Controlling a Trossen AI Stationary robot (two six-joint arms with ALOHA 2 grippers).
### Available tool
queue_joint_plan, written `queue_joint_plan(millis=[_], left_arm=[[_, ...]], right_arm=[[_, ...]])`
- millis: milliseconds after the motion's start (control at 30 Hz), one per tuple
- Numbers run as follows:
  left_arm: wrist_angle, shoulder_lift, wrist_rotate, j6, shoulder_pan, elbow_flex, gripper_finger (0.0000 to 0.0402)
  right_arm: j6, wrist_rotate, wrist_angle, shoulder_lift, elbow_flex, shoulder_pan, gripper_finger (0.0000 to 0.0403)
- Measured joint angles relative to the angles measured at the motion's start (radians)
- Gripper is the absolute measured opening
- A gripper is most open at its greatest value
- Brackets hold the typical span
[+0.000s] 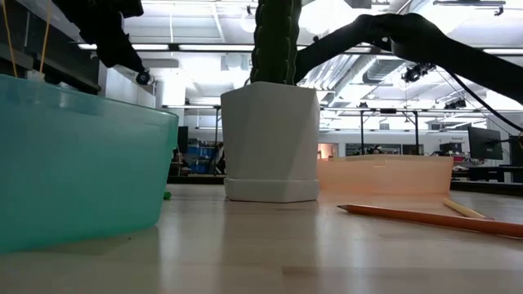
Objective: Sort pens & pencils
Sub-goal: Put the yellow pen into the orange bin
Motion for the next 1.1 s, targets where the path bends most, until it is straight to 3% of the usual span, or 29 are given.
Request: queue_joint_plan(millis=[500, 767, 1100], left_arm=[[-0.012, 0.0, 0.0, -0.001, 0.0, 0.0, 0.0108], [-0.011, 0.0, 0.0, -0.002, 0.0, 0.0, 0.0108], [-0.011, 0.0, 0.012, -0.026, 0.0, 0.0, 0.0108]], right_arm=[[-0.002, 0.009, 0.058, -0.002, 0.001, 0.0, 0.0106], [0.024, 0.024, 0.163, -0.008, 0.001, -0.003, 0.0108], [0.052, 0.064, 0.142, -0.008, 0.001, -0.026, 0.0108]])
